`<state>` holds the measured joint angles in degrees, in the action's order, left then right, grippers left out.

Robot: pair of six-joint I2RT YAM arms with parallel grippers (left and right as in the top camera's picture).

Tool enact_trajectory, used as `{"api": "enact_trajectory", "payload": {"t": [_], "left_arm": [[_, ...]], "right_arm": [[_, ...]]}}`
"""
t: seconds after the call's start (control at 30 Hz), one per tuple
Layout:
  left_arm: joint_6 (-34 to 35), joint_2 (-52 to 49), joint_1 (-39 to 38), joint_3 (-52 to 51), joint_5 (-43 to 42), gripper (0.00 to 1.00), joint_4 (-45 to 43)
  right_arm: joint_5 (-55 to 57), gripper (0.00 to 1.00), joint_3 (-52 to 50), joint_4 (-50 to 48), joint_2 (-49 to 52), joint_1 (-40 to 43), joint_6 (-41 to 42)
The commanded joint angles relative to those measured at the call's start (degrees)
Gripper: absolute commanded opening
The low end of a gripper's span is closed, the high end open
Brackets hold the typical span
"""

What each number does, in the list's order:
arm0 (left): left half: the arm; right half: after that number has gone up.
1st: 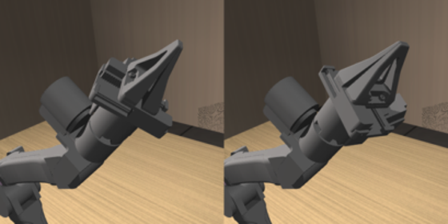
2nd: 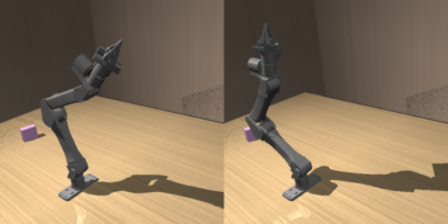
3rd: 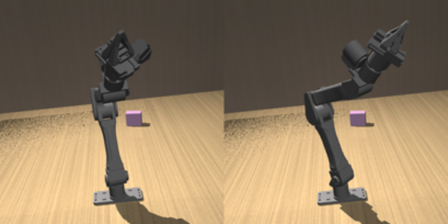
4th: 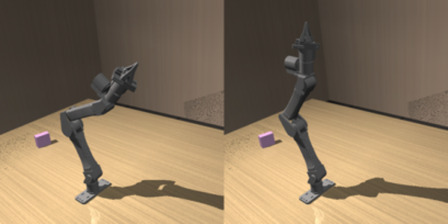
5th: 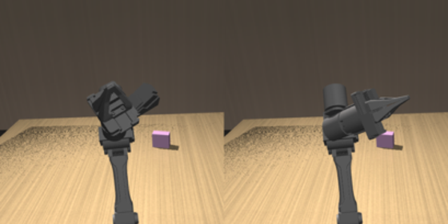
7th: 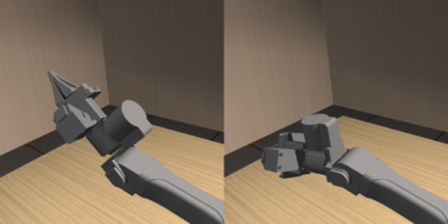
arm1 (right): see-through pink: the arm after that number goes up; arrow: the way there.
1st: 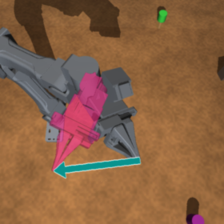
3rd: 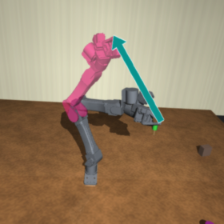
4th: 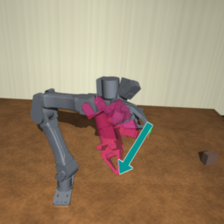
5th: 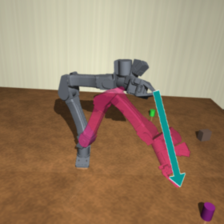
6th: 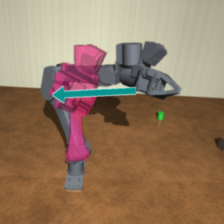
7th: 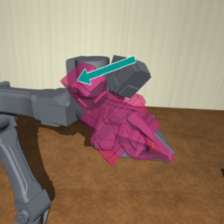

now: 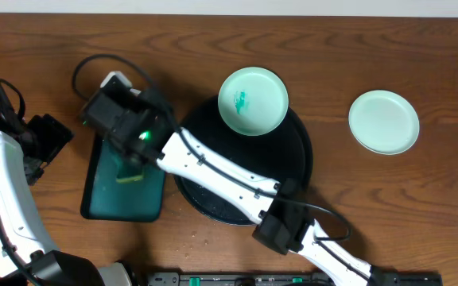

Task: Clean dirty plates on tray and stack at the side
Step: 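Swing the held white plate left over the basin with the right gripper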

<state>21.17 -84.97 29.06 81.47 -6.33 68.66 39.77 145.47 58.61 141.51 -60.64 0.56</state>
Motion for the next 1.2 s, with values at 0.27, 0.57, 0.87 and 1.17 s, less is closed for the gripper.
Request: {"api": "enact_trajectory", "payload": {"t": [0.27,0.57,0.87,1.17], "left_arm": [[0.50,0.09,0.28,1.05,-0.57,0.81,0.31],[0.50,0.09,0.28,1.05,-0.57,0.81,0.31],[0.50,0.09,0.28,1.05,-0.57,0.81,0.31],[0.48,0.09,0.28,0.87,-0.57,0.81,0.31]], "right_arm": [[20.87,0.01,1.53,-1.99,0.35,-2.62,-6.67],[20.87,0.01,1.53,-2.32,0.24,-3.87,-6.64],[19.63,0.01,1.53,-2.43,0.24,-4.70,-6.21],[-0.07,0.01,1.53,7.65,-0.72,0.70,8.22]]}}
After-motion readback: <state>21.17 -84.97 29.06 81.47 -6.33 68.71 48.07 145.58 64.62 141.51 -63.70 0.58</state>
